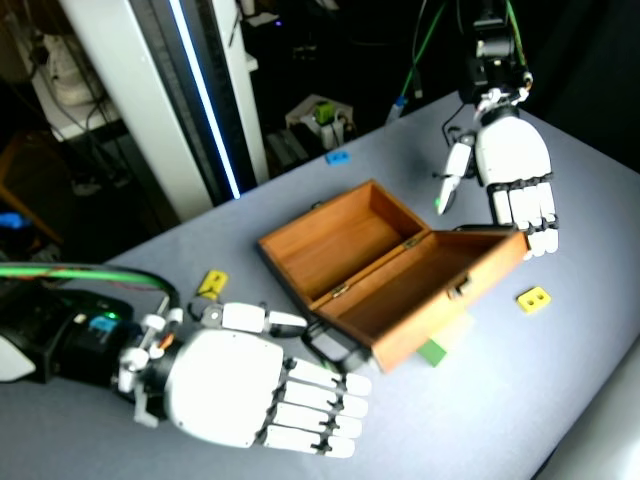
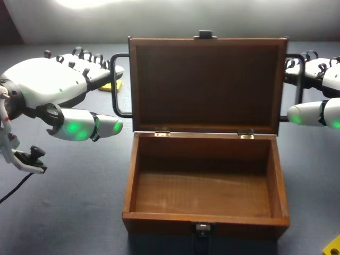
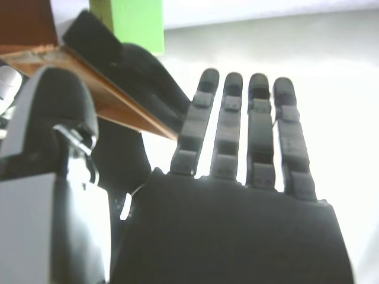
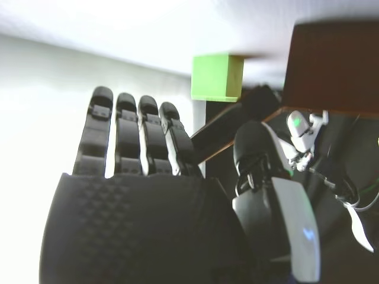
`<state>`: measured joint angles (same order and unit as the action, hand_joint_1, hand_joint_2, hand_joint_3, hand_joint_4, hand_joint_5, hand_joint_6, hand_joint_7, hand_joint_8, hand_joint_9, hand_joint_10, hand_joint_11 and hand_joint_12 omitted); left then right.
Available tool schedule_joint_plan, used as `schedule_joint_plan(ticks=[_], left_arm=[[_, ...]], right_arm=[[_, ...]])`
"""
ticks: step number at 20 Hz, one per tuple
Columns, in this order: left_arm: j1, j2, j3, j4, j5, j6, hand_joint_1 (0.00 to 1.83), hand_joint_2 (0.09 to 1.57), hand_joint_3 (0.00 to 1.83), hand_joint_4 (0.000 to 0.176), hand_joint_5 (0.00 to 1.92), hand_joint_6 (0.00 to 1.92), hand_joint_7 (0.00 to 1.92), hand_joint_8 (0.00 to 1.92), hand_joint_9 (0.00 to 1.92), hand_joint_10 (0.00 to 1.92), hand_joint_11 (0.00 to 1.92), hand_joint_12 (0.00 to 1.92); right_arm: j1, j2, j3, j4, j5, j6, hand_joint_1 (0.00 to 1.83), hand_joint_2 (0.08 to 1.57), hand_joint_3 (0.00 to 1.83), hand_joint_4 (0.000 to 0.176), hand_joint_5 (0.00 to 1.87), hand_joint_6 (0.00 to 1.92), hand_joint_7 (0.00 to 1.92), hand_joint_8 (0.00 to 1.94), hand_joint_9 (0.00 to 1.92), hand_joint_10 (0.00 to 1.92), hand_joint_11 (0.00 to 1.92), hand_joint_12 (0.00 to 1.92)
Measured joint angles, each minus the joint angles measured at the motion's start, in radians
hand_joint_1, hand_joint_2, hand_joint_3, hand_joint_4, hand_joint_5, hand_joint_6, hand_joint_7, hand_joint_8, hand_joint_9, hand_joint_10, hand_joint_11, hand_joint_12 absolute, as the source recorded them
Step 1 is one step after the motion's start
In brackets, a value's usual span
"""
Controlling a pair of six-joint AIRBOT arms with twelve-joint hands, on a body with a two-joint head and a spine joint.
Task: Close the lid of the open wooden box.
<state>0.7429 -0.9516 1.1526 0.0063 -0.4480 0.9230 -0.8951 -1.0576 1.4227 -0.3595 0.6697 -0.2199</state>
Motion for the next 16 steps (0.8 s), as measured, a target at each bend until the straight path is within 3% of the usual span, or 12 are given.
schedule_joint_plan(ticks=[5,7,10,12,14,16], left_arm=[[0.057,0.06,-0.071,0.004,-0.117,-0.028,0.0,1.39,0.01,0.0,0.0,0.0,0.04,0.0,0.12,0.01,0.15,0.14],[0.088,0.089,-0.098,0.007,-0.163,-0.035,0.0,1.43,0.0,0.0,0.0,0.0,0.03,0.0,0.1,0.01,0.02,0.33],[0.119,0.114,-0.126,0.013,-0.214,-0.055,0.0,1.43,0.0,0.0,0.03,0.01,0.06,0.01,0.07,0.0,0.0,0.26],[0.145,0.132,-0.146,0.015,-0.246,-0.062,0.0,1.42,0.0,0.0,0.07,0.0,0.07,0.01,0.09,0.0,0.0,0.4],[0.159,0.147,-0.164,0.013,-0.265,-0.064,0.0,1.4,0.0,0.0,0.04,0.0,0.07,0.0,0.09,0.0,0.0,0.43],[0.174,0.153,-0.175,0.01,-0.288,-0.064,0.0,1.39,0.0,0.0,0.05,0.0,0.07,0.0,0.1,0.0,0.0,0.35]], right_arm=[[0.0,0.033,-0.057,-0.008,0.045,0.0,0.0,1.38,0.0,0.0,0.05,0.01,0.07,0.01,0.03,0.01,0.05,0.02],[-0.006,0.048,-0.08,-0.006,0.094,0.0,0.0,1.37,0.0,0.0,0.03,0.0,0.04,0.0,0.0,0.0,0.02,0.01],[-0.022,0.071,-0.115,-0.004,0.138,0.0,0.0,1.37,0.0,0.0,0.06,0.01,0.04,0.0,0.0,0.0,0.02,0.01],[-0.035,0.089,-0.143,-0.014,0.179,0.002,0.0,1.38,0.0,0.0,0.03,0.0,0.03,0.0,0.02,0.01,0.09,0.04],[-0.051,0.1,-0.159,-0.016,0.21,0.003,0.0,1.37,0.0,0.0,0.02,0.01,0.01,0.0,0.0,0.0,0.04,0.01],[-0.073,0.108,-0.171,-0.011,0.222,0.003,0.03,1.39,0.0,0.0,0.03,0.01,0.04,0.01,0.0,0.0,0.08,0.03]])
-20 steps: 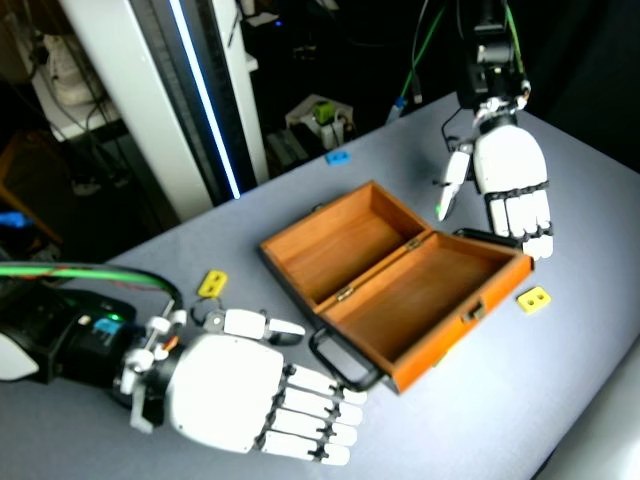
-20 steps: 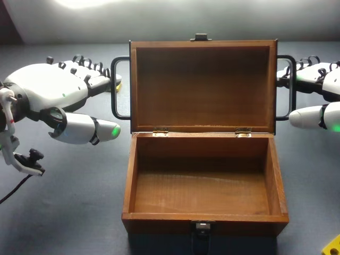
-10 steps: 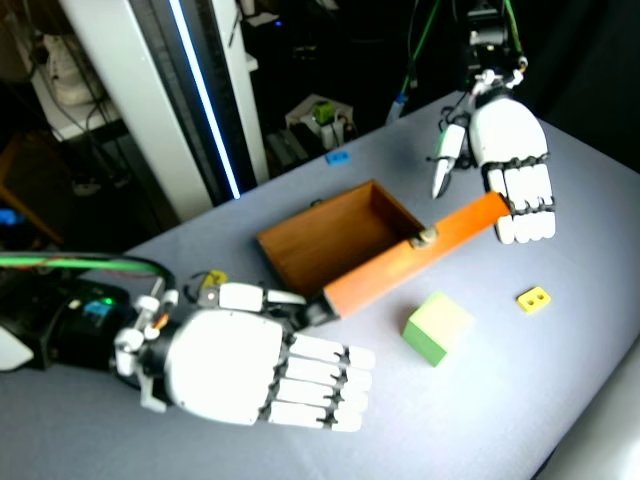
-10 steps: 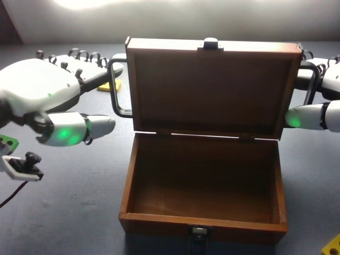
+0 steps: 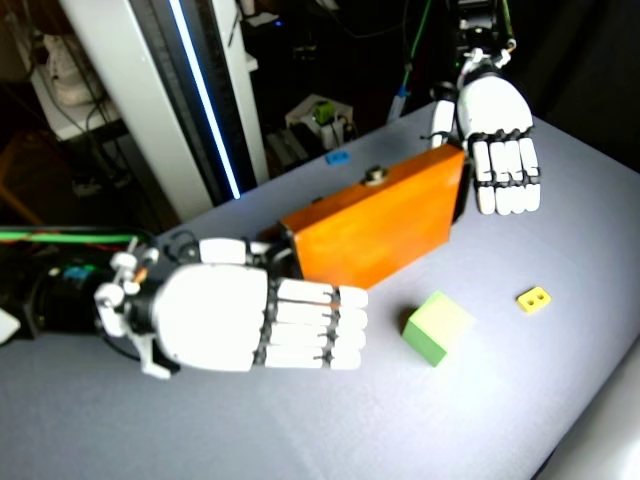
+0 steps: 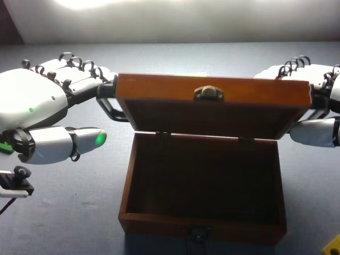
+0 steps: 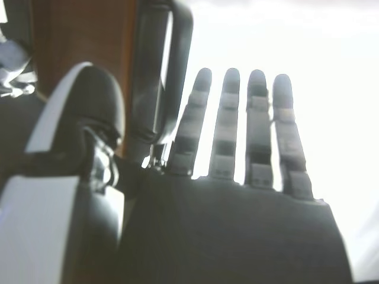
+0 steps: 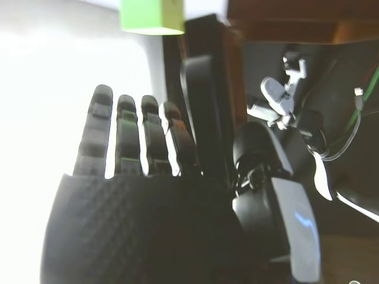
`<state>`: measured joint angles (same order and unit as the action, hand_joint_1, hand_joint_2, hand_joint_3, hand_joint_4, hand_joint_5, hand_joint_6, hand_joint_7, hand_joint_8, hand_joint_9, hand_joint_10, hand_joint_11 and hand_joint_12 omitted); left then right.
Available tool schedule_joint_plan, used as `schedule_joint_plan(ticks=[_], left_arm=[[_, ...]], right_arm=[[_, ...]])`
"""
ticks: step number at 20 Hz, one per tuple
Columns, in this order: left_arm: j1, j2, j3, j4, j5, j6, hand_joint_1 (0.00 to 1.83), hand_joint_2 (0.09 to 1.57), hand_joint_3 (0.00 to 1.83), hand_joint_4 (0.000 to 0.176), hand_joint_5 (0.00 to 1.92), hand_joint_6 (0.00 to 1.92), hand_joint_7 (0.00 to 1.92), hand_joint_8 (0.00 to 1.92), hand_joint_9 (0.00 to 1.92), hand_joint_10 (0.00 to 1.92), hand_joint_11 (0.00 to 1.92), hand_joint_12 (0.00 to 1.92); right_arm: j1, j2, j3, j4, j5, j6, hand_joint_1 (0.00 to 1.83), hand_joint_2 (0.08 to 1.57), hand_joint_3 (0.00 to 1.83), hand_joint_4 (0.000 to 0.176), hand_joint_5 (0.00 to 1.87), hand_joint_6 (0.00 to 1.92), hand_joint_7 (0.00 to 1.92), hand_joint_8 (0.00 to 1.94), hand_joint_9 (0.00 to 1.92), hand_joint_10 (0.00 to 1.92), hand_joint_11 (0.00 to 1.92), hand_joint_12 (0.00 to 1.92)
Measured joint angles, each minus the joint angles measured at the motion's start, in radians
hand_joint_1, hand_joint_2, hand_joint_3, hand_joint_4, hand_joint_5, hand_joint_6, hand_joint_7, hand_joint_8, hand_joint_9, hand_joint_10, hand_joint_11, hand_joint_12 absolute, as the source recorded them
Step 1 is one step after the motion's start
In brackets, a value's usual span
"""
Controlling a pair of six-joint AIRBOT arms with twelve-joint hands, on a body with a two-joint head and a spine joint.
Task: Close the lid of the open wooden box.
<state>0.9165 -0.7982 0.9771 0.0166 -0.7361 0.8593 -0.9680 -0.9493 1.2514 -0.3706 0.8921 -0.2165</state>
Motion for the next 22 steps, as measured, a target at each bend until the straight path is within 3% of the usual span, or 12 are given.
schedule_joint_plan(ticks=[3,8,10,11,12,14,15,17,19,20,21,22], left_arm=[[0.023,0.01,-0.021,-0.024,-0.046,-0.003,0.0,1.37,0.0,0.0,0.05,0.0,0.05,0.0,0.08,0.0,0.0,0.36],[0.072,0.016,-0.032,-0.051,-0.081,-0.006,0.0,1.37,0.0,0.0,0.06,0.0,0.09,0.01,0.12,0.01,0.0,0.34],[0.084,0.016,-0.039,-0.066,-0.097,-0.008,0.0,1.39,0.0,0.0,0.04,0.0,0.07,0.0,0.09,0.0,0.0,0.26],[0.089,0.016,-0.043,-0.068,-0.101,-0.009,0.0,1.38,0.0,0.0,0.04,0.0,0.07,0.0,0.09,0.0,0.0,0.25],[0.099,0.016,-0.043,-0.061,-0.107,-0.011,0.0,1.37,0.0,0.0,0.03,0.0,0.06,0.0,0.08,0.0,0.0,0.23],[0.111,0.016,-0.045,-0.074,-0.113,-0.013,0.0,1.38,0.0,0.0,0.04,0.0,0.06,0.0,0.08,0.0,0.0,0.23],[0.111,0.015,-0.045,-0.079,-0.113,-0.013,0.0,1.37,0.0,0.0,0.04,0.0,0.06,0.0,0.09,0.0,0.0,0.26],[0.123,0.011,-0.045,-0.082,-0.114,-0.016,0.0,1.38,0.0,0.0,0.04,0.0,0.08,0.0,0.11,0.0,0.0,0.31],[0.124,0.008,-0.045,-0.083,-0.11,-0.016,0.0,1.37,0.0,0.0,0.03,0.0,0.07,0.0,0.1,0.0,0.0,0.29],[0.125,0.008,-0.045,-0.081,-0.114,-0.016,0.0,1.37,0.0,0.0,0.04,0.0,0.07,0.0,0.11,0.0,0.0,0.33],[0.127,0.008,-0.045,-0.084,-0.115,-0.016,0.0,1.38,0.0,0.0,0.05,0.0,0.07,0.0,0.11,0.0,0.0,0.35],[0.131,0.008,-0.045,-0.087,-0.115,-0.016,0.0,1.38,0.0,0.0,0.04,0.0,0.08,0.0,0.11,0.0,0.0,0.36]], right_arm=[[-0.033,0.002,-0.015,-0.002,0.003,-0.001,0.14,1.39,0.0,0.0,0.06,0.01,0.06,0.0,0.0,0.0,0.07,0.03],[-0.052,0.009,-0.034,-0.024,0.004,-0.002,0.11,1.36,0.0,0.001,0.04,0.0,0.02,0.0,0.0,0.0,0.13,0.06],[-0.052,0.013,-0.038,-0.023,0.004,-0.002,0.18,1.34,0.0,0.009,0.02,0.0,0.01,0.0,0.0,0.0,0.08,0.04],[-0.052,0.014,-0.042,-0.022,0.004,-0.001,0.22,1.31,0.0,0.03,0.0,0.0,0.0,0.0,0.0,0.0,0.08,0.04],[-0.052,0.017,-0.045,-0.029,0.007,-0.002,0.28,1.28,0.0,0.019,0.0,0.0,0.0,0.0,0.0,0.0,0.08,0.04],[-0.053,0.027,-0.056,-0.032,0.01,-0.002,0.35,1.2,0.0,0.017,0.0,0.0,0.0,0.0,0.0,0.0,0.11,0.06],[-0.054,0.029,-0.059,-0.027,0.014,-0.002,0.38,1.17,0.0,0.032,0.0,0.0,0.0,0.0,0.0,0.0,0.11,0.06],[-0.065,0.04,-0.069,-0.023,0.03,-0.002,0.44,1.1,0.0,0.042,0.0,0.0,0.0,0.0,0.0,0.0,0.09,0.07],[-0.069,0.048,-0.078,-0.023,0.034,-0.001,0.59,1.04,0.0,0.064,0.0,0.0,0.0,0.0,0.0,0.0,0.03,0.05],[-0.072,0.055,-0.08,-0.024,0.042,-0.001,0.65,1.0,0.0,0.097,0.0,0.0,0.0,0.0,0.0,0.0,0.01,0.01],[-0.072,0.059,-0.08,-0.027,0.04,-0.001,0.68,0.97,0.0,0.116,0.0,0.0,0.0,0.0,0.0,0.0,0.0,0.0],[-0.08,0.066,-0.085,-0.021,0.042,-0.001,0.7,0.96,0.0,0.118,0.0,0.0,0.0,0.0,0.0,0.0,0.0,0.0]])
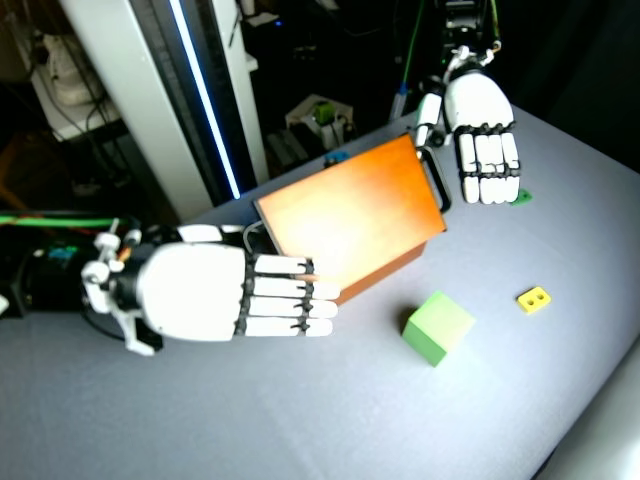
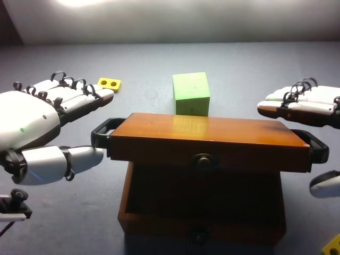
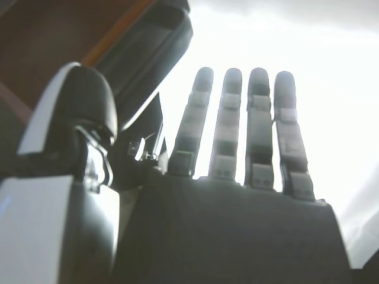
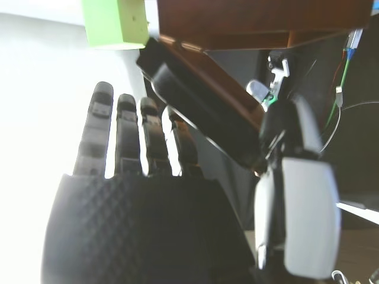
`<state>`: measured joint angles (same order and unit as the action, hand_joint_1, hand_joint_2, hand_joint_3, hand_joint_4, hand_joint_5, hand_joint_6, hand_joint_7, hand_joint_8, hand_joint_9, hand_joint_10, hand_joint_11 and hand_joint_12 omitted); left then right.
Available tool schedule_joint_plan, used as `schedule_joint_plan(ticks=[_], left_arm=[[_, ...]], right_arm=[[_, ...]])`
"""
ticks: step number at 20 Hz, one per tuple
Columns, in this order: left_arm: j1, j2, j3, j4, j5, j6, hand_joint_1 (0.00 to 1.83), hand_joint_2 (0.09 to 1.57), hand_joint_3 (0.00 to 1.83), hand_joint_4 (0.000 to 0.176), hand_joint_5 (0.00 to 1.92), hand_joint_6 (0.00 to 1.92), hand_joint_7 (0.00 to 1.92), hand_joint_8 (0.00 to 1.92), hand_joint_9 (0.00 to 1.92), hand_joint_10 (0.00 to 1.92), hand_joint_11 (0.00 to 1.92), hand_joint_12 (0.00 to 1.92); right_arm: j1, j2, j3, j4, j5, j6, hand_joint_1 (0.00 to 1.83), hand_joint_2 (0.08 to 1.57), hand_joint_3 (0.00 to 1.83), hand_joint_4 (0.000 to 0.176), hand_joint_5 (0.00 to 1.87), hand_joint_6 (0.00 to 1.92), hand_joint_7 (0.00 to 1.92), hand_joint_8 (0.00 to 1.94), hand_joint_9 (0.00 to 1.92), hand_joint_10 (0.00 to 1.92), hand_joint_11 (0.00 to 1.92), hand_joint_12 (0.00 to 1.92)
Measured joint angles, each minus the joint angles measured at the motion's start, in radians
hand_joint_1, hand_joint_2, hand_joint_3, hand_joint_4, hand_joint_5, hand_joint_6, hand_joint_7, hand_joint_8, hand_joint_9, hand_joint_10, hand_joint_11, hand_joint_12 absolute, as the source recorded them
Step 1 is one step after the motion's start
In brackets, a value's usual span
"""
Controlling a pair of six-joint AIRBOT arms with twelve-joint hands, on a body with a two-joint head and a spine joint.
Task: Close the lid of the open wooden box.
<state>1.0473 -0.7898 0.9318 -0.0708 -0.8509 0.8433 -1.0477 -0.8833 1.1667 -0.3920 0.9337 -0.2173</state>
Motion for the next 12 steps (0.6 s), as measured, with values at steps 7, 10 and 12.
schedule_joint_plan(ticks=[7,10,12], left_arm=[[0.011,-0.006,0.0,-0.003,0.003,-0.003,0.0,1.37,0.0,0.0,0.05,0.0,0.11,0.0,0.14,0.0,0.0,0.37],[0.018,-0.017,0.0,-0.01,0.002,-0.008,0.0,1.41,0.0,0.0,0.04,0.0,0.08,0.0,0.18,0.0,0.0,0.57],[0.024,-0.017,0.0,-0.008,0.0,-0.009,0.0,1.4,0.0,0.0,0.04,0.0,0.08,0.0,0.18,0.0,0.0,0.54]], right_arm=[[-0.018,0.032,-0.027,-0.008,0.006,0.0,0.65,0.92,0.0,0.132,0.0,0.0,0.0,0.0,0.0,0.0,0.0,0.0],[-0.03,0.05,-0.032,0.023,0.037,0.0,0.61,0.89,0.0,0.153,0.0,0.0,0.0,0.0,0.0,0.0,0.0,0.0],[-0.042,0.058,-0.038,0.04,0.063,-0.001,0.61,0.88,0.0,0.171,0.0,0.0,0.0,0.0,0.0,0.0,0.0,0.0]])
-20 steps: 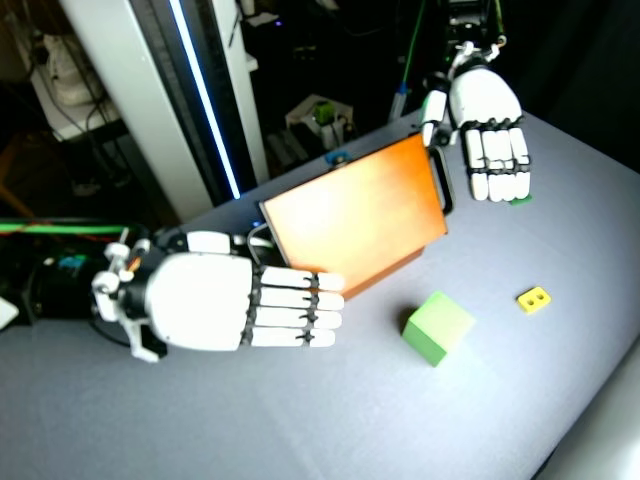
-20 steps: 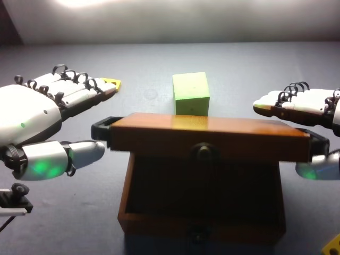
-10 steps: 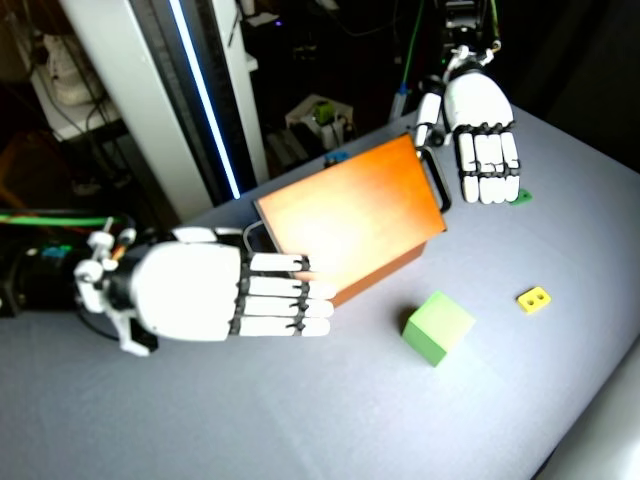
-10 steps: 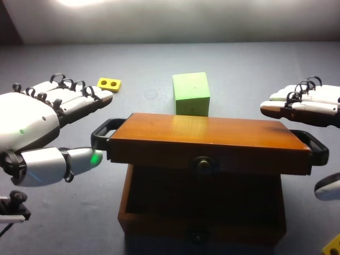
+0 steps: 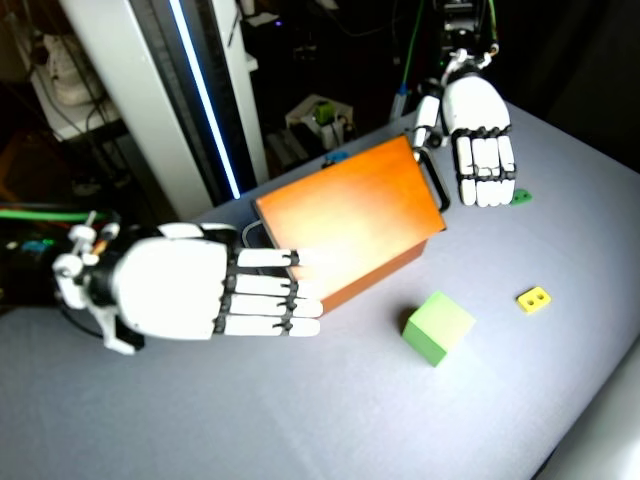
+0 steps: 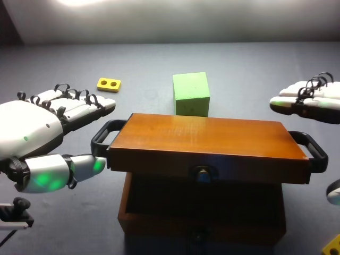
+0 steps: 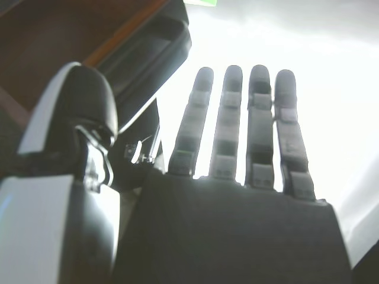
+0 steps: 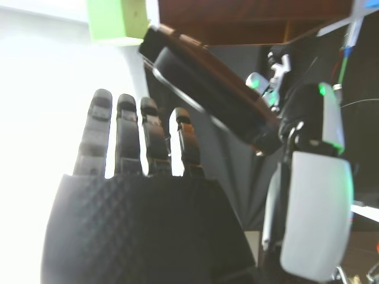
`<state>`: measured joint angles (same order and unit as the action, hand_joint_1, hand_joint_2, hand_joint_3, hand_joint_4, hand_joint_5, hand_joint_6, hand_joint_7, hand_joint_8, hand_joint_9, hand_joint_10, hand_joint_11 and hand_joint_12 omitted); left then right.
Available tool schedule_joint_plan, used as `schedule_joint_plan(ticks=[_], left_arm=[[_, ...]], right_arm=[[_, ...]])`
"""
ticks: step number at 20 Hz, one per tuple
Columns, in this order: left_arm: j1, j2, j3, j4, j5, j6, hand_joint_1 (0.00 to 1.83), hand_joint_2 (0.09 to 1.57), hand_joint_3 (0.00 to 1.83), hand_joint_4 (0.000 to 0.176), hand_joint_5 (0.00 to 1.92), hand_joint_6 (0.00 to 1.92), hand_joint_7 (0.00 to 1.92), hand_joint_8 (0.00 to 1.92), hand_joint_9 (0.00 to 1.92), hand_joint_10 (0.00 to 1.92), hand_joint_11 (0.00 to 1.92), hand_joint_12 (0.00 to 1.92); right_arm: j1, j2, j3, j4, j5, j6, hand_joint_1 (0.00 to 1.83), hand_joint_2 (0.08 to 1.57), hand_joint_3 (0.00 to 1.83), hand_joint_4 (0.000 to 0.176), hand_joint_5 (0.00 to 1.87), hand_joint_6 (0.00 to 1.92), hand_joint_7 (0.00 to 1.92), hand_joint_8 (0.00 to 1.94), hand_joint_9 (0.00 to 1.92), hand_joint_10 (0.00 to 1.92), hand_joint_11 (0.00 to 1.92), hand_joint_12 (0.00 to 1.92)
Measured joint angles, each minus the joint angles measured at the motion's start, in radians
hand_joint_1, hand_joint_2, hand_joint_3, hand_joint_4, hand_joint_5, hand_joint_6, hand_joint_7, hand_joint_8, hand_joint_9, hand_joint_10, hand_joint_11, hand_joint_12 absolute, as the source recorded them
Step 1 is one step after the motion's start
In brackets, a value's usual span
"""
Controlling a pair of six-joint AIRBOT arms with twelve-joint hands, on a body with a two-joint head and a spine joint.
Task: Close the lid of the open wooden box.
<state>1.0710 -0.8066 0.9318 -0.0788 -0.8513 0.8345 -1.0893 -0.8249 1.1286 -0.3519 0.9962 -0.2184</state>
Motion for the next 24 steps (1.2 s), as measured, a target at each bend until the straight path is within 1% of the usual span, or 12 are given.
schedule_joint_plan(ticks=[2,3,4,5,6,8,12,15,16,18,21,24], left_arm=[[0.004,0.0,0.0,-0.005,0.0,-0.001,0.0,1.4,0.0,0.0,0.06,0.01,0.08,0.0,0.15,0.0,0.0,0.54],[0.004,0.0,0.0,-0.005,0.0,0.0,0.0,1.4,0.0,0.0,0.06,0.01,0.08,0.0,0.13,0.0,0.0,0.51],[0.005,0.0,0.0,-0.005,0.001,0.0,0.0,1.39,0.0,0.0,0.06,0.0,0.08,0.0,0.11,0.0,0.0,0.46],[0.004,0.0,0.0,-0.006,0.001,0.0,0.0,1.39,0.0,0.0,0.06,0.0,0.08,0.0,0.12,0.01,0.0,0.41],[0.004,0.0,0.0,-0.006,0.0,0.0,0.0,1.39,0.0,0.0,0.06,0.0,0.09,0.0,0.13,0.01,0.0,0.38],[0.004,0.0,0.0,-0.007,0.0,0.0,0.0,1.39,0.0,0.0,0.06,0.0,0.1,0.0,0.16,0.01,0.0,0.41],[0.006,-0.001,0.0,-0.007,-0.002,0.0,0.0,1.4,0.0,0.0,0.05,0.0,0.1,0.0,0.14,0.0,0.0,0.44],[0.02,-0.001,-0.006,-0.015,-0.006,-0.002,0.0,1.4,0.0,0.0,0.05,0.0,0.07,0.0,0.13,0.0,0.0,0.43],[0.029,-0.004,-0.005,-0.015,-0.002,-0.001,0.0,1.41,0.0,0.0,0.04,0.0,0.04,0.0,0.11,0.0,0.0,0.4],[0.046,-0.014,-0.005,-0.034,0.002,0.0,0.0,1.4,0.0,0.0,0.03,0.0,0.03,0.0,0.09,0.0,0.0,0.34],[0.056,-0.014,-0.005,-0.039,0.008,0.003,0.0,1.41,0.0,0.0,0.04,0.0,0.03,0.0,0.09,0.0,0.0,0.37],[0.067,-0.014,-0.005,-0.055,0.005,-0.002,0.0,1.42,0.0,0.0,0.04,0.0,0.04,0.0,0.09,0.0,0.0,0.32]], right_arm=[[-0.002,0.013,-0.005,0.018,0.025,-0.008,0.53,0.87,0.0,0.155,0.0,0.0,0.0,0.0,0.0,0.0,0.0,0.0],[-0.002,0.02,-0.005,0.027,0.04,-0.015,0.54,0.87,0.0,0.124,0.0,0.0,0.0,0.0,0.0,0.0,0.0,0.0],[-0.002,0.024,-0.005,0.039,0.054,-0.023,0.55,0.88,0.0,0.124,0.0,0.0,0.0,0.0,0.0,0.0,0.0,0.0],[-0.002,0.024,-0.005,0.048,0.06,-0.031,0.56,0.88,0.0,0.094,0.0,0.0,0.0,0.0,0.0,0.0,0.0,0.0],[-0.002,0.025,-0.005,0.056,0.062,-0.036,0.54,0.88,0.0,0.089,0.0,0.0,0.0,0.0,0.0,0.0,0.0,0.0],[-0.002,0.025,-0.005,0.064,0.065,-0.05,0.53,0.88,0.0,0.12,0.0,0.0,0.0,0.0,0.0,0.0,0.0,0.0],[-0.002,0.025,-0.005,0.086,0.082,-0.061,0.48,0.87,0.0,0.132,0.0,0.0,0.0,0.0,0.0,0.0,0.0,0.0],[-0.002,0.025,-0.005,0.085,0.084,-0.063,0.49,0.89,0.0,0.132,0.0,0.0,0.0,0.0,0.0,0.0,0.0,0.0],[-0.002,0.023,-0.005,0.087,0.084,-0.063,0.52,0.9,0.01,0.098,0.0,0.0,0.0,0.0,0.0,0.0,0.0,0.0],[-0.002,0.019,-0.005,0.087,0.084,-0.064,0.51,0.91,0.01,0.097,0.0,0.0,0.0,0.0,0.0,0.0,0.0,0.0],[-0.002,0.018,-0.005,0.087,0.084,-0.064,0.51,0.91,0.01,0.076,0.0,0.0,0.0,0.0,0.0,0.0,0.0,0.0],[-0.002,0.016,-0.004,0.09,0.084,-0.064,0.5,0.91,0.0,0.095,0.0,0.0,0.0,0.0,0.0,0.0,0.0,0.0]])
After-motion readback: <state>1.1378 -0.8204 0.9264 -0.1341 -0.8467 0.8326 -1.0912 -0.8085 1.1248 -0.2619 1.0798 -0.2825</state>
